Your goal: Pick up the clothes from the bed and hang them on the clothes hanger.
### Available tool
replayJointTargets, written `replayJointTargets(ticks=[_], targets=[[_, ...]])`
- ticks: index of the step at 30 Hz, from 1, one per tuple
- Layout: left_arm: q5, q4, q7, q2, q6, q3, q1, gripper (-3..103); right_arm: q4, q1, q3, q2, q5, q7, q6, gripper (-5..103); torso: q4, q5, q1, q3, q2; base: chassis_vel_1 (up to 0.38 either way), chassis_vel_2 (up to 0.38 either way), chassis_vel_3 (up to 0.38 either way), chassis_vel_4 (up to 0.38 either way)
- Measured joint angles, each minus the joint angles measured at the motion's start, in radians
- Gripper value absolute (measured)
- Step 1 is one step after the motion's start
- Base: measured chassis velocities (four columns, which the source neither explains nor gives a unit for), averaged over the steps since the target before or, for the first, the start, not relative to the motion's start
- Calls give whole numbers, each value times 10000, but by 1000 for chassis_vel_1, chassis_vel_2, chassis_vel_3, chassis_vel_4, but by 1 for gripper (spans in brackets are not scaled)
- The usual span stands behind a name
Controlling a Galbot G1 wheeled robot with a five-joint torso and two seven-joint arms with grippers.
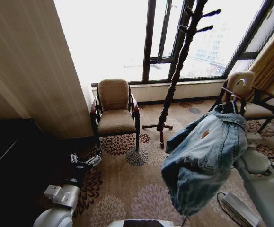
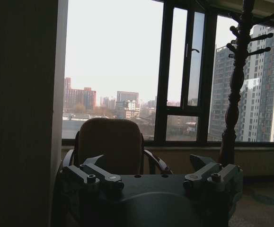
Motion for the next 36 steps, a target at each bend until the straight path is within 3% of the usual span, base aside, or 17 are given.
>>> replayJointTargets(ticks=[14, 36], targets=[[-35, 20, -66, 3, 3, -16, -45, 100, 15, -346, 297, 133, -137, 2, 300, 14, -1, -2, -2, -1, 1, -36, 20, 31, -27], [-15, 2, -46, -71, 1, 41, -31, 100, 169, -749, 573, 300, -237, -44, 352, 14, 2, -1, 1, 1, -2, -130, 132, 120, -127]])
